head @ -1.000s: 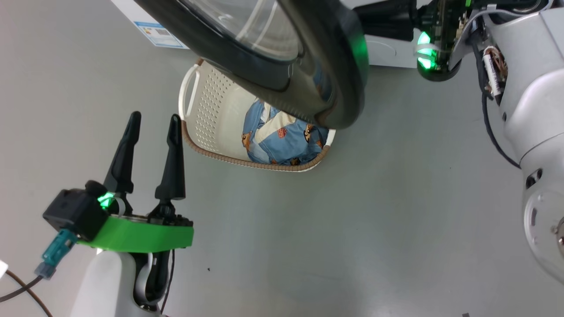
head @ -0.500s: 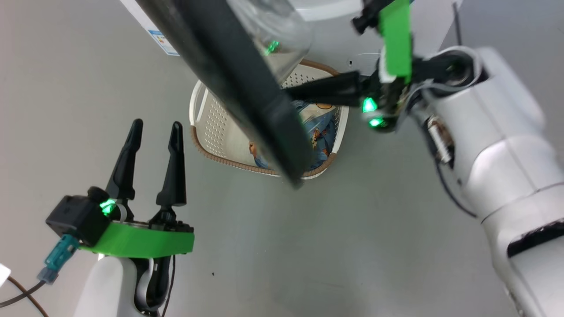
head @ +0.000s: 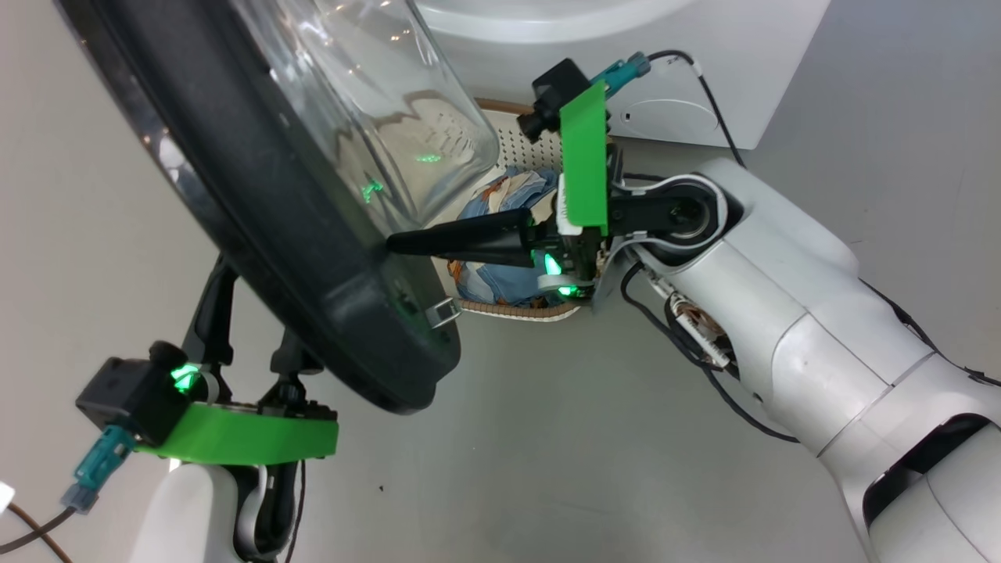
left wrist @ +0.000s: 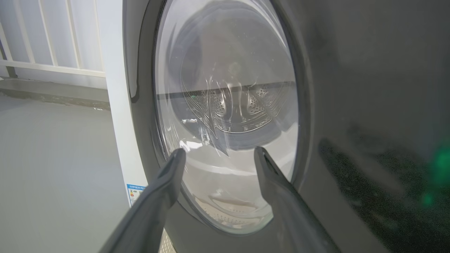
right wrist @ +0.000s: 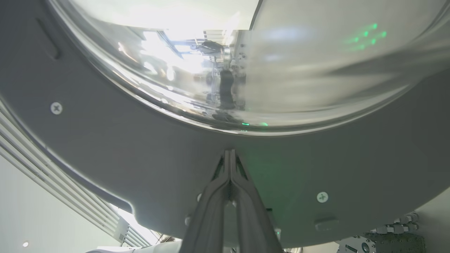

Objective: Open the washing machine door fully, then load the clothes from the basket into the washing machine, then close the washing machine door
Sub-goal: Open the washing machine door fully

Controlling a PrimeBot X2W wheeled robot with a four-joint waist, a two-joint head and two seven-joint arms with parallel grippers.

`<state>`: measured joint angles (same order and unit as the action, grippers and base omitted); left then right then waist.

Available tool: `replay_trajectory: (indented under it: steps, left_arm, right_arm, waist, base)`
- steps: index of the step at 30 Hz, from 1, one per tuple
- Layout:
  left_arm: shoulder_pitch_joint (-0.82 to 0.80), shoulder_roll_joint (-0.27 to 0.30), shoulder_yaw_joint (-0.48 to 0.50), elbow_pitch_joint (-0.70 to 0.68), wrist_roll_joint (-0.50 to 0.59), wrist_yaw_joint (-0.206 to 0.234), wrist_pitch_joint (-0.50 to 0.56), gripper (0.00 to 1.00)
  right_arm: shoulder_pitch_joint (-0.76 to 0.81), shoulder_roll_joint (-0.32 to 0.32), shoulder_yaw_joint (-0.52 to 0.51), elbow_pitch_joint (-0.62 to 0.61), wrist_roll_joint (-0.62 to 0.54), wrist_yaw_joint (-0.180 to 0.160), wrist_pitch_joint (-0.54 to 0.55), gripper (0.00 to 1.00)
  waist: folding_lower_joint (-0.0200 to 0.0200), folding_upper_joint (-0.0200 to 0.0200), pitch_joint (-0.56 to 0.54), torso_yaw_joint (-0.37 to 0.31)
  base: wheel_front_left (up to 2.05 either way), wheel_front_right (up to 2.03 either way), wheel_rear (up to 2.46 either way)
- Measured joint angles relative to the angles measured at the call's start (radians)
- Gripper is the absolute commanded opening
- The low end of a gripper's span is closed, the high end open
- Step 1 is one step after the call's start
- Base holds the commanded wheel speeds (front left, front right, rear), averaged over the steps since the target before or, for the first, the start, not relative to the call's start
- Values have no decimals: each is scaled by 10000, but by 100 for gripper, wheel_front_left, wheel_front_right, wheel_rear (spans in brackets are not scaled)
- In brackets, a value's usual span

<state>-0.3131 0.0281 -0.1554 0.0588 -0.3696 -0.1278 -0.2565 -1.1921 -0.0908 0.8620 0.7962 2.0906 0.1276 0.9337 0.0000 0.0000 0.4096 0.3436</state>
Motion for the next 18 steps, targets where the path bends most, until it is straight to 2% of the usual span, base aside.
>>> replay_trajectory:
  steps: [10, 18]
  left_arm:
    - [50, 0, 261, 15, 0, 0, 0, 100]
    - [238, 0, 631, 146, 182, 0, 0, 100]
  right_arm:
    - [-463, -71, 1369, -221, 1402, 0, -1001, 0]
    - [-446, -840, 2138, -1482, 2456, 0, -1902, 0]
  waist:
    - [1, 0, -56, -97]
    - [1, 0, -358, -319]
  base:
    - [0, 0, 0]
    - [0, 0, 0]
